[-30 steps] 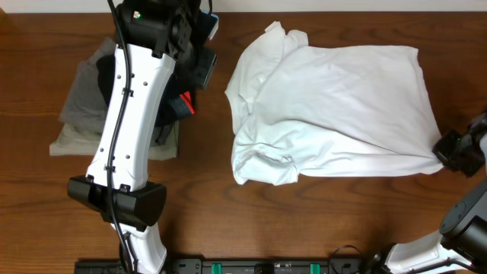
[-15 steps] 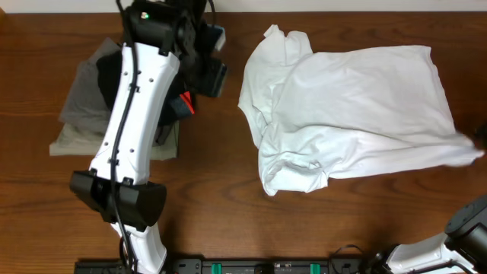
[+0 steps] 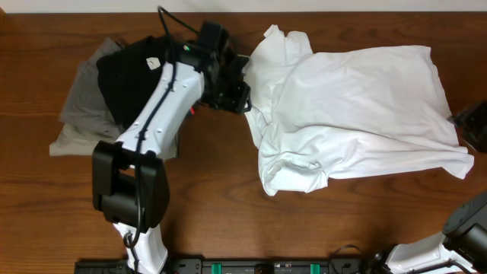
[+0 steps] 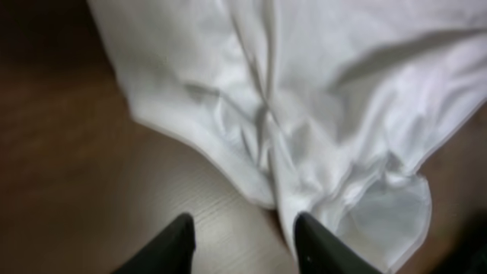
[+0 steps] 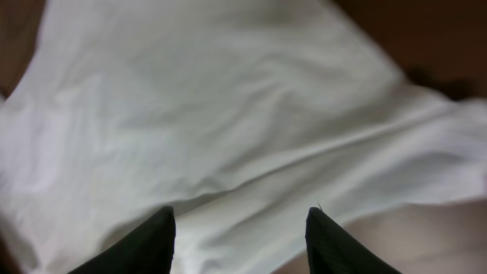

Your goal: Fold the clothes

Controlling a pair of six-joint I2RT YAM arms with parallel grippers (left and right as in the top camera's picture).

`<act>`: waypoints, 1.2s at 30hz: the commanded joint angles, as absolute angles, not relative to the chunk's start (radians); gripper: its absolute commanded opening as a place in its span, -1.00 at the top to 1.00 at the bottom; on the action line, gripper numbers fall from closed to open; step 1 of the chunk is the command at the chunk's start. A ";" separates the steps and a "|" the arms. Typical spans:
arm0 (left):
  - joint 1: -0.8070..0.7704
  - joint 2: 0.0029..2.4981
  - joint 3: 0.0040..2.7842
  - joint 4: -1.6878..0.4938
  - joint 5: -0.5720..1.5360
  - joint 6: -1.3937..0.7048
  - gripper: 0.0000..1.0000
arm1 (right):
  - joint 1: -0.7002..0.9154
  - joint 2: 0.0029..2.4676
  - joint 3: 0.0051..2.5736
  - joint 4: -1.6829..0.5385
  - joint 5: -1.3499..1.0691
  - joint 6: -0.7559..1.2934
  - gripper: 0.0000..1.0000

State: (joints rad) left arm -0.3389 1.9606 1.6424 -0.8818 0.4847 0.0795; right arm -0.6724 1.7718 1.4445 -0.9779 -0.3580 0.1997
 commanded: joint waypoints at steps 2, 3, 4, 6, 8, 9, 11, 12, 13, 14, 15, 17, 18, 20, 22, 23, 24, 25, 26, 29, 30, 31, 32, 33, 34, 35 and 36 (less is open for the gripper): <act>-0.352 1.984 1.542 -0.729 0.509 0.068 0.74 | -0.582 1.756 1.458 -0.980 -0.438 0.147 -0.06; -0.353 2.001 1.538 -0.699 0.510 0.050 0.88 | -0.559 1.756 1.458 -0.979 -0.437 0.147 -0.07; -0.355 2.015 1.538 -0.685 0.514 0.042 0.88 | -0.538 1.756 1.458 -0.978 -0.438 0.143 -0.06; -0.357 2.057 1.538 -0.652 0.532 0.039 0.88 | -0.487 1.756 1.458 -0.972 -0.437 0.141 -0.06; -0.358 2.098 1.538 -0.628 0.551 0.039 0.88 | -0.435 1.756 1.458 -0.963 -0.422 0.140 -0.06; -0.358 2.127 1.538 -0.609 0.552 0.039 0.88 | -0.408 1.756 1.458 -0.956 -0.407 0.141 -0.06; -0.357 2.168 1.538 -0.580 0.550 0.039 0.88 | -0.362 1.756 1.458 -0.947 -0.376 0.141 -0.06; -0.355 2.184 1.538 -0.567 0.550 0.039 0.88 | -0.342 1.756 1.458 -0.944 -0.367 0.141 -0.06; -0.353 2.203 1.538 -0.552 0.547 0.039 0.88 | -0.318 1.756 1.458 -0.940 -0.366 0.141 -0.07; -0.350 2.220 1.538 -0.535 0.532 0.039 0.88 | -0.297 1.756 1.458 -0.937 -0.366 0.141 -0.07; -0.347 2.230 1.538 -0.520 0.511 0.039 0.88 | -0.283 1.756 1.457 -0.935 -0.366 0.141 -0.07; -0.340 2.245 1.538 -0.488 0.429 0.037 0.88 | -0.255 1.756 1.456 -0.934 -0.355 0.141 -0.07; -0.335 2.249 1.538 -0.472 0.374 0.029 0.88 | -0.239 1.756 1.453 -0.933 -0.337 0.141 -0.07; -0.319 2.254 1.538 -0.421 0.244 0.020 0.88 | -0.214 1.756 1.444 -0.927 -0.300 0.142 -0.08; -0.299 2.256 1.538 -0.356 0.141 0.012 0.88 | -0.192 1.756 1.425 -0.912 -0.270 0.147 -0.10; -0.283 2.256 1.538 -0.318 0.090 -0.007 0.88 | -0.180 1.756 1.409 -0.897 -0.250 0.158 -0.10; -0.267 2.255 1.538 -0.286 0.065 -0.021 0.88 | -0.172 1.756 1.393 -0.883 -0.231 0.170 -0.10; -0.250 2.256 1.539 -0.259 0.059 -0.033 0.88 | -0.165 1.756 1.377 -0.864 -0.210 0.183 -0.10; -0.233 2.256 1.541 -0.236 0.059 -0.053 0.88 | -0.160 1.756 1.354 -0.838 -0.182 0.202 -0.11; -0.182 2.256 1.549 -0.197 0.099 -0.088 0.88 | -0.157 1.757 1.283 -0.732 -0.126 0.252 -0.09; -0.167 2.256 1.554 -0.196 0.120 -0.088 0.88 | -0.157 1.758 1.251 -0.678 -0.123 0.258 -0.04; -0.157 2.256 1.556 -0.196 0.131 -0.088 0.88 | -0.157 1.759 1.216 -0.618 -0.123 0.258 -0.01; -0.149 2.255 1.557 -0.196 0.135 -0.088 0.88 | -0.157 1.761 1.185 -0.567 -0.123 0.259 -0.01; -0.144 2.255 1.557 -0.199 0.142 -0.088 0.88 | -0.157 1.764 1.154 -0.522 -0.123 0.279 0.01; -0.139 2.255 1.557 -0.205 0.156 -0.088 0.88 | -0.157 1.768 1.128 -0.488 -0.125 0.297 0.03; -0.137 2.255 1.560 -0.212 0.184 -0.088 0.88 | -0.157 1.768 1.106 -0.458 -0.139 0.299 0.05; -0.136 2.255 1.567 -0.226 0.223 -0.088 0.88 | -0.157 1.768 1.084 -0.430 -0.148 0.297 0.02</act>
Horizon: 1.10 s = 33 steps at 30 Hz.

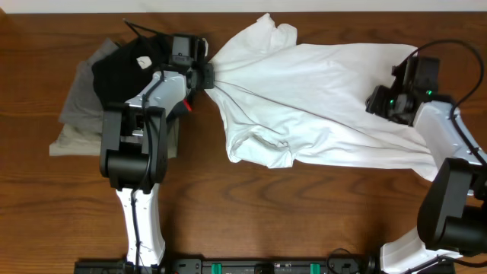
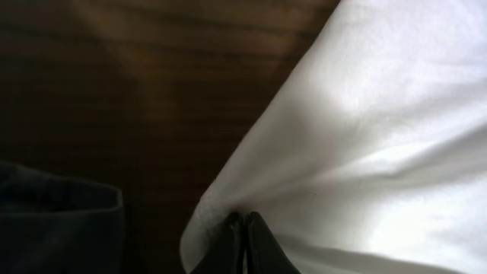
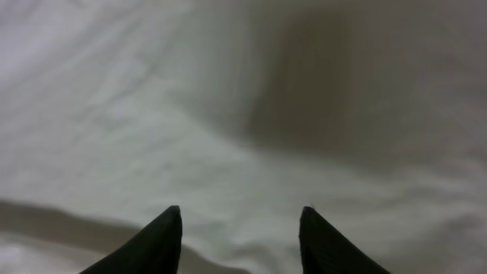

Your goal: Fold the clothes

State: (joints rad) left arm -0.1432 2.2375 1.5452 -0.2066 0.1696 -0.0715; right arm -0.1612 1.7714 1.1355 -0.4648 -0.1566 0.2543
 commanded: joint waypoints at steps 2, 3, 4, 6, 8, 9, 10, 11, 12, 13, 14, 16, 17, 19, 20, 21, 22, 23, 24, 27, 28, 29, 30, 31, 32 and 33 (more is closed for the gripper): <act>-0.136 2.250 1.587 -0.266 0.289 -0.088 0.79 | -0.158 1.768 1.068 -0.405 -0.180 0.246 -0.11; -0.136 2.242 1.598 -0.288 0.315 -0.087 0.71 | -0.158 1.768 1.068 -0.401 -0.199 0.213 -0.14; -0.137 2.232 1.606 -0.305 0.331 -0.087 0.66 | -0.158 1.767 1.068 -0.399 -0.215 0.194 -0.17; -0.137 2.197 1.614 -0.331 0.360 -0.087 0.39 | -0.158 1.766 1.070 -0.400 -0.225 0.177 -0.22; -0.137 2.149 1.614 -0.358 0.392 -0.087 0.28 | -0.163 1.766 1.069 -0.408 -0.214 0.178 -0.25; -0.138 2.113 1.614 -0.384 0.419 -0.087 0.25 | -0.167 1.766 1.069 -0.412 -0.205 0.178 -0.24; -0.140 2.085 1.614 -0.404 0.441 -0.087 0.24 | -0.172 1.766 1.069 -0.413 -0.197 0.179 -0.23; -0.144 2.051 1.614 -0.432 0.463 -0.082 0.21 | -0.179 1.766 1.069 -0.414 -0.184 0.180 -0.22; -0.149 2.025 1.614 -0.456 0.471 -0.080 0.19 | -0.186 1.766 1.069 -0.415 -0.173 0.189 -0.22; -0.159 1.992 1.614 -0.491 0.472 -0.079 0.19 | -0.193 1.766 1.069 -0.416 -0.160 0.203 -0.19; -0.173 1.960 1.614 -0.531 0.473 -0.075 0.19 | -0.201 1.766 1.069 -0.419 -0.154 0.215 -0.18; -0.208 1.911 1.613 -0.611 0.487 -0.030 0.19 | -0.214 1.766 1.069 -0.422 -0.156 0.228 -0.18; -0.232 1.894 1.613 -0.654 0.487 -0.010 0.18 | -0.217 1.766 1.069 -0.425 -0.159 0.232 -0.17; -0.290 1.880 1.613 -0.749 0.487 0.041 0.04 | -0.218 1.766 1.069 -0.431 -0.161 0.231 -0.20; -0.317 1.880 1.612 -0.788 0.486 0.068 -0.02 | -0.218 1.766 1.069 -0.434 -0.162 0.231 -0.22; -0.347 1.888 1.602 -0.822 0.486 0.100 -0.08 | -0.218 1.766 1.069 -0.438 -0.162 0.231 -0.25; -0.370 1.896 1.591 -0.840 0.485 0.118 -0.12 | -0.217 1.766 1.069 -0.440 -0.162 0.231 -0.27; -0.393 1.909 1.573 -0.849 0.482 0.128 -0.18 | -0.217 1.766 1.069 -0.443 -0.162 0.231 -0.29; -0.409 1.923 1.561 -0.850 0.476 0.133 -0.20 | -0.216 1.766 1.069 -0.447 -0.162 0.231 -0.29; -0.440 1.979 1.552 -0.860 0.439 0.138 -0.23 | -0.216 1.766 1.069 -0.461 -0.162 0.231 -0.31; -0.444 1.997 1.552 -0.866 0.433 0.139 -0.26 | -0.216 1.766 1.069 -0.464 -0.162 0.231 -0.32; -0.447 2.015 1.552 -0.876 0.434 0.138 -0.29 | -0.216 1.766 1.069 -0.466 -0.162 0.231 -0.32; -0.449 2.028 1.552 -0.889 0.434 0.138 -0.30 | -0.216 1.766 1.069 -0.467 -0.162 0.231 -0.32; -0.450 2.041 1.552 -0.903 0.434 0.139 -0.30 | -0.216 1.766 1.069 -0.468 -0.162 0.231 -0.33; -0.452 2.053 1.552 -0.922 0.435 0.139 -0.30 | -0.216 1.766 1.069 -0.468 -0.162 0.231 -0.33; -0.455 2.062 1.552 -0.943 0.437 0.139 -0.30 | -0.216 1.766 1.069 -0.468 -0.162 0.231 -0.33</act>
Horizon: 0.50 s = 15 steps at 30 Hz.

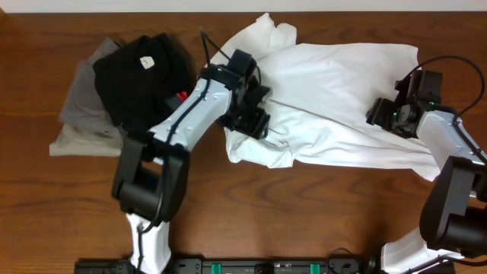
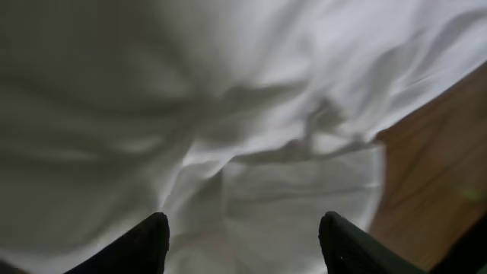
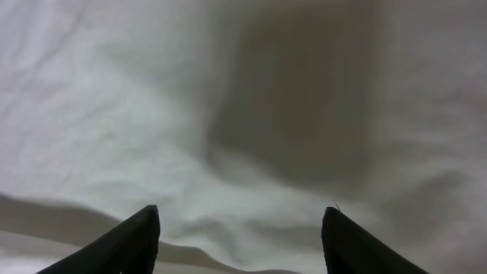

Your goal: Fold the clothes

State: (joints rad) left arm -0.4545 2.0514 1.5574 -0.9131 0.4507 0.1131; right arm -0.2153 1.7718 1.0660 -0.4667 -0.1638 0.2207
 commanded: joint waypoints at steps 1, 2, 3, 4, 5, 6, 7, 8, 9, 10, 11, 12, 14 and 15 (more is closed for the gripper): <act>-0.458 2.070 1.552 -0.963 0.437 0.142 -0.29 | -0.216 1.766 1.069 -0.468 -0.161 0.231 -0.33; -0.463 2.075 1.552 -0.988 0.437 0.147 -0.20 | -0.216 1.766 1.069 -0.467 -0.161 0.231 -0.33; -0.467 2.078 1.552 -1.014 0.437 0.152 0.10 | -0.216 1.766 1.069 -0.466 -0.161 0.231 -0.33; -0.471 2.078 1.552 -1.036 0.437 0.154 0.33 | -0.216 1.767 1.069 -0.464 -0.161 0.231 -0.34; -0.473 2.078 1.552 -1.057 0.437 0.154 0.63 | -0.216 1.767 1.069 -0.463 -0.158 0.231 -0.34; -0.473 2.077 1.552 -1.081 0.437 0.154 0.88 | -0.216 1.768 1.069 -0.463 -0.147 0.232 -0.34; -0.473 2.075 1.552 -1.104 0.437 0.153 0.88 | -0.216 1.768 1.069 -0.463 -0.133 0.232 -0.34; -0.472 2.072 1.552 -1.143 0.437 0.153 0.88 | -0.216 1.768 1.069 -0.463 -0.108 0.232 -0.34; -0.472 2.069 1.552 -1.168 0.437 0.153 0.88 | -0.216 1.769 1.069 -0.463 -0.094 0.232 -0.34; -0.472 2.063 1.552 -1.203 0.437 0.153 0.88 | -0.216 1.769 1.068 -0.463 -0.079 0.232 -0.34; -0.472 2.057 1.552 -1.232 0.437 0.153 0.88 | -0.216 1.770 1.067 -0.463 -0.063 0.232 -0.33; -0.472 2.051 1.552 -1.264 0.437 0.153 0.88 | -0.216 1.772 1.066 -0.463 -0.045 0.232 -0.31; -0.472 2.039 1.552 -1.313 0.437 0.152 0.88 | -0.217 1.777 1.065 -0.464 -0.024 0.232 -0.29; -0.472 2.035 1.552 -1.333 0.434 0.152 0.88 | -0.217 1.782 1.065 -0.466 -0.019 0.232 -0.29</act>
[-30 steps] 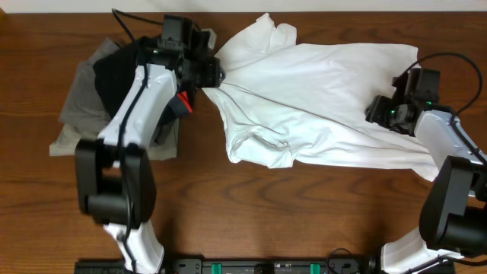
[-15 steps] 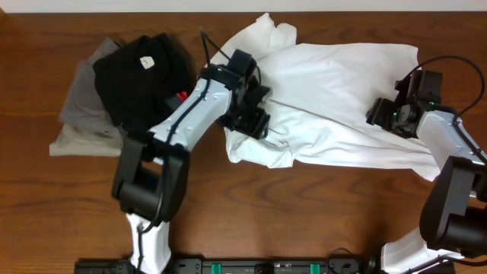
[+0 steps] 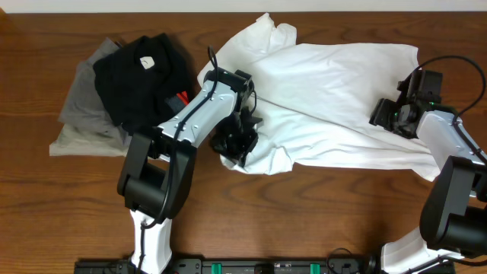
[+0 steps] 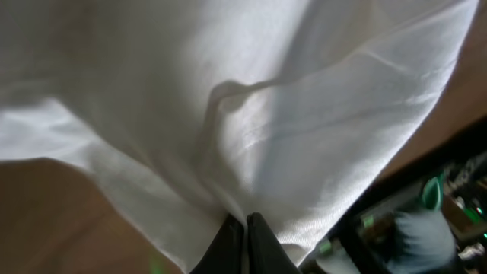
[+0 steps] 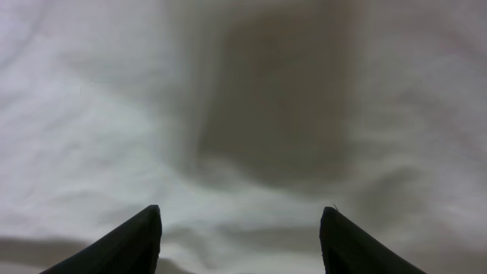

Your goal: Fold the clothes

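Note:
A white T-shirt [image 3: 335,91] lies crumpled across the right half of the wooden table. My left gripper [image 3: 236,143] is at the shirt's lower-left edge, and in the left wrist view [image 4: 245,222] its fingers are shut on a fold of the white cloth [image 4: 304,122]. My right gripper [image 3: 389,116] hovers over the shirt's right side. In the right wrist view it [image 5: 242,217] stands open, fingers wide apart, with only white cloth [image 5: 243,91] below them.
A black garment [image 3: 141,76] lies on a grey one [image 3: 80,122] at the table's left. A small red thing [image 3: 181,97] shows beside the left arm. Bare wood [image 3: 304,221] runs along the front.
My left gripper was open above the shirt's lower-left part; now it is lower, at the shirt's bottom-left edge, and shut on the cloth. The right gripper has barely moved.
First my left gripper was open at the shirt's left edge, the right arm off to the side. Then the left was shut on the shirt's left edge, with the shirt shifted left and the right gripper open over its right side. Later the left was open, and now grips the lower-left cloth.

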Controlling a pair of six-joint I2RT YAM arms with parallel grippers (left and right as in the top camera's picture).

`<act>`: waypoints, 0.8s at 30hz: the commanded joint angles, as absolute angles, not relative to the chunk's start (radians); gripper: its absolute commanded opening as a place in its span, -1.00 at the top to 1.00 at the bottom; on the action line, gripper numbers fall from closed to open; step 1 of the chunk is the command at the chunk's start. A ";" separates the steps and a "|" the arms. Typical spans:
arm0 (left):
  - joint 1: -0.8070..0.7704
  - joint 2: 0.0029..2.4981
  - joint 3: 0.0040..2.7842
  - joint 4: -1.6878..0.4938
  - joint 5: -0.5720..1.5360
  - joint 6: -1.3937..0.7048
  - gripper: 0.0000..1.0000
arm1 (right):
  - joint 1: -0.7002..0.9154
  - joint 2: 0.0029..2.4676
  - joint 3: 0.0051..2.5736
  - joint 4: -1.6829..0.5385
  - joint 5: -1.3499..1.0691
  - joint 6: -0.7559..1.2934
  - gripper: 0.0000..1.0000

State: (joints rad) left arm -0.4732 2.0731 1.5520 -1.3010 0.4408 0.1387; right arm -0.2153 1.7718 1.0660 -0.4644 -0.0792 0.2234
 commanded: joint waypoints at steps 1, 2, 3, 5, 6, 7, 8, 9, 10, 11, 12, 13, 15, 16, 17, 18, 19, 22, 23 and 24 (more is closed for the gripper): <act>-0.472 2.031 1.552 -1.352 0.429 0.152 0.88 | -0.218 1.788 1.065 -0.469 -0.012 0.232 -0.28; -0.472 2.030 1.552 -1.373 0.416 0.144 0.88 | -0.218 1.796 1.065 -0.471 -0.004 0.234 -0.26; -0.472 2.030 1.552 -1.390 0.395 0.133 0.88 | -0.221 1.804 1.065 -0.476 0.008 0.249 -0.25; -0.472 2.030 1.552 -1.424 0.327 0.098 0.88 | -0.226 1.824 1.065 -0.488 0.031 0.276 -0.17; -0.472 2.030 1.552 -1.438 0.284 0.073 0.88 | -0.231 1.837 1.065 -0.490 0.036 0.277 -0.12; -0.472 2.030 1.552 -1.449 0.250 0.054 0.88 | -0.239 1.851 1.065 -0.489 0.035 0.278 -0.04; -0.472 2.030 1.552 -1.459 0.215 0.033 0.88 | -0.247 1.862 1.065 -0.489 0.035 0.282 0.08; -0.472 2.030 1.552 -1.467 0.192 0.022 0.88 | -0.256 1.874 1.065 -0.487 0.037 0.285 0.24; -0.472 2.030 1.552 -1.472 0.180 0.019 0.88 | -0.267 1.890 1.065 -0.484 0.038 0.289 0.36; -0.472 2.030 1.552 -1.477 0.174 0.016 0.88 | -0.280 1.906 1.065 -0.482 0.038 0.294 0.43; -0.472 2.030 1.552 -1.480 0.170 0.010 0.88 | -0.292 1.920 1.065 -0.482 0.038 0.300 0.46; -0.472 2.030 1.552 -1.481 0.170 0.009 0.88 | -0.307 1.936 1.065 -0.482 0.038 0.304 0.50; -0.472 2.030 1.552 -1.482 0.170 0.009 0.88 | -0.337 1.967 1.065 -0.478 0.038 0.311 0.58; -0.472 2.030 1.552 -1.485 0.170 0.009 0.88 | -0.352 1.976 1.065 -0.478 0.042 0.311 0.61; -0.472 2.030 1.552 -1.488 0.169 0.009 0.88 | -0.368 1.983 1.065 -0.478 0.047 0.311 0.63; -0.472 2.030 1.552 -1.493 0.167 0.009 0.88 | -0.385 1.985 1.065 -0.478 0.050 0.310 0.64; -0.472 2.030 1.552 -1.499 0.167 0.009 0.88 | -0.401 1.984 1.065 -0.478 0.057 0.310 0.64; -0.472 2.030 1.552 -1.510 0.167 0.009 0.88 | -0.439 1.967 1.066 -0.480 0.056 0.298 0.62; -0.472 2.030 1.552 -1.508 0.167 0.009 0.88 | -0.448 1.958 1.066 -0.482 0.056 0.298 0.56; -0.472 2.030 1.552 -1.501 0.166 0.009 0.84 | -0.456 1.948 1.066 -0.482 0.043 0.296 0.40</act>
